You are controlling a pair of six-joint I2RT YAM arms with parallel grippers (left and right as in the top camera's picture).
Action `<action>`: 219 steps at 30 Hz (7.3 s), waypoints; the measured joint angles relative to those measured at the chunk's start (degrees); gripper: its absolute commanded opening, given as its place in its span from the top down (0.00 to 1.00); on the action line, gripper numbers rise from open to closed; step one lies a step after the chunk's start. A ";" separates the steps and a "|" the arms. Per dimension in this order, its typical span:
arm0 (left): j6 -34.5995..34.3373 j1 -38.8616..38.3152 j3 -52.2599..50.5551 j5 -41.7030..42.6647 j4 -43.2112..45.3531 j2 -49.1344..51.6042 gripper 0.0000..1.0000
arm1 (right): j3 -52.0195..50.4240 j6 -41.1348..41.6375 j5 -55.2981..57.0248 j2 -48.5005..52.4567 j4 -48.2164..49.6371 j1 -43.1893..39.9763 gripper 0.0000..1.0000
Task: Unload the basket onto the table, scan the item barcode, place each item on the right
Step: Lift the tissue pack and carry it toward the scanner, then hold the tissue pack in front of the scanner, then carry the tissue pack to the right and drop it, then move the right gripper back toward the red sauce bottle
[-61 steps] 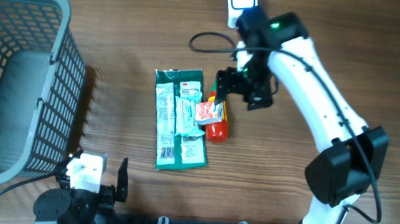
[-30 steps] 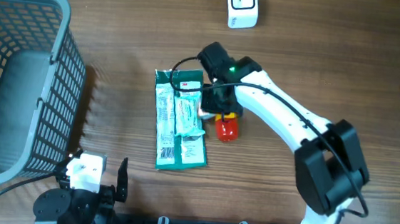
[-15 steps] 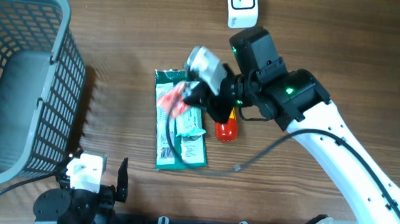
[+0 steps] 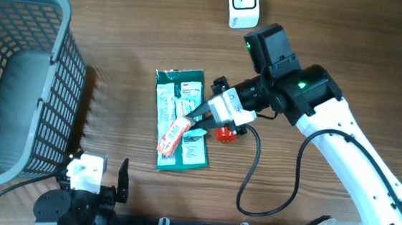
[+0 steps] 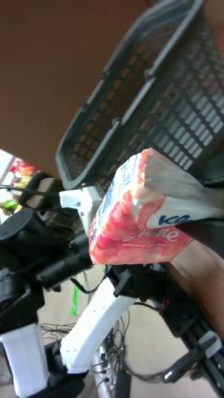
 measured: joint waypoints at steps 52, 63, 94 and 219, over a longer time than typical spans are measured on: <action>0.00 0.00 0.00 0.00 0.00 0.00 0.00 | -0.22 140.37 28.74 13.07 22.80 -19.04 0.96; 0.00 0.00 0.00 0.00 0.02 0.00 0.00 | -0.28 180.60 29.57 14.19 35.93 -20.85 0.96; 0.00 0.00 0.00 0.00 0.00 0.00 0.00 | 11.91 198.88 52.68 48.13 72.32 -20.83 0.95; 0.00 0.00 0.00 0.00 0.00 0.00 0.00 | -4.13 117.74 70.14 17.29 -0.02 -5.99 0.00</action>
